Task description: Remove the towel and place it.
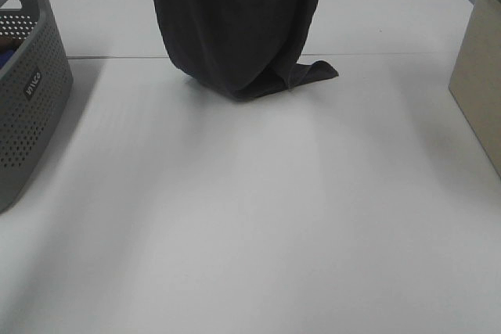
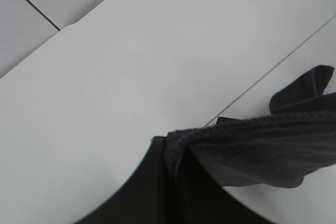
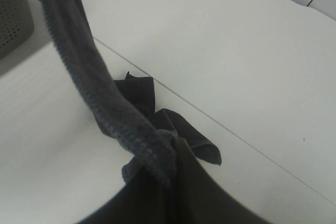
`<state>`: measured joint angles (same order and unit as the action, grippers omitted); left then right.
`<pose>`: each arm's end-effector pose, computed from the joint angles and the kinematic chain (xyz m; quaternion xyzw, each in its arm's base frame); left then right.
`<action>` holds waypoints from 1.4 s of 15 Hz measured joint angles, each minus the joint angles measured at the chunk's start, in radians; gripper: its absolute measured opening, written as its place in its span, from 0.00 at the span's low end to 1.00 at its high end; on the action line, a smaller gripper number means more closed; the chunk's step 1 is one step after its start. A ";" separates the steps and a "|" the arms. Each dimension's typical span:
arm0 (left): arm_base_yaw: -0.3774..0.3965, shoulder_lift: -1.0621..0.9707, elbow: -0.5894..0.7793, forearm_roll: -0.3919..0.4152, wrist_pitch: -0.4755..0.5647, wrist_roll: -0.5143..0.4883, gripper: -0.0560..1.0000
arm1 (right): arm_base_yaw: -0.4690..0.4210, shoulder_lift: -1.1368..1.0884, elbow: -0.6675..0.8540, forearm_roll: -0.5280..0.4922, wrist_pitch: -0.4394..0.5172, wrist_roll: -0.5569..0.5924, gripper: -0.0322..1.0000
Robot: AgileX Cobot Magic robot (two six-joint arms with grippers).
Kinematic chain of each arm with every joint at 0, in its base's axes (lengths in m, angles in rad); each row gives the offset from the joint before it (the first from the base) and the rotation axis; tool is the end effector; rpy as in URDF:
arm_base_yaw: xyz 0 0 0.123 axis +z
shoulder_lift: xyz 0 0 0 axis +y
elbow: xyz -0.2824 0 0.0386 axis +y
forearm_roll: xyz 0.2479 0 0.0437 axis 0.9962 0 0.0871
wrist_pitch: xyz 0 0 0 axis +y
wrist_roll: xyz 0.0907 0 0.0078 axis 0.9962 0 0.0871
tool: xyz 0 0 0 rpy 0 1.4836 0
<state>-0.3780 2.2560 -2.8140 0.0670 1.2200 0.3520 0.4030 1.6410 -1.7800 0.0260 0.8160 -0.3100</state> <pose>0.4408 -0.1689 0.4361 0.3088 0.8220 0.0269 0.4778 0.3428 0.1480 0.4289 -0.3046 0.8278 0.0344 0.4699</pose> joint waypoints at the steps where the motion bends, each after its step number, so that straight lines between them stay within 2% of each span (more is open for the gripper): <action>1: 0.000 -0.064 0.004 -0.027 0.003 -0.036 0.05 | 0.000 -0.029 -0.002 -0.014 0.031 -0.031 0.04; 3: 0.000 -0.125 0.031 -0.029 0.003 -0.048 0.05 | 0.000 -0.040 -0.035 -0.017 0.029 -0.065 0.04; 8: -0.001 -0.280 0.232 -0.015 0.003 -0.020 0.05 | 0.000 -0.041 -0.165 -0.026 -0.080 -0.173 0.04; 11: -0.001 -0.327 0.304 -0.015 0.003 -0.009 0.05 | 0.000 -0.042 -0.170 -0.018 -0.077 -0.193 0.04; 13: -0.001 -0.363 0.340 -0.017 0.003 -0.012 0.05 | 0.000 -0.049 -0.170 -0.008 -0.016 -0.190 0.04; 14: -0.001 -0.409 0.406 -0.027 0.002 -0.031 0.05 | 0.000 -0.072 -0.170 0.002 0.098 -0.174 0.04; 16: -0.003 -0.454 0.504 -0.047 0.001 -0.047 0.05 | 0.000 -0.087 -0.170 0.009 0.191 -0.151 0.04; 19: -0.029 -0.540 0.752 -0.078 -0.001 -0.052 0.05 | 0.000 -0.089 -0.170 0.013 0.375 -0.102 0.04; 21: -0.068 -0.600 0.906 -0.077 -0.001 -0.053 0.05 | 0.000 -0.100 -0.140 0.010 0.397 -0.061 0.04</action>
<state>-0.4460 1.6560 -1.9080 -0.0100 1.2190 0.2990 0.4030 1.5410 -1.9200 0.0360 1.2130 -0.3710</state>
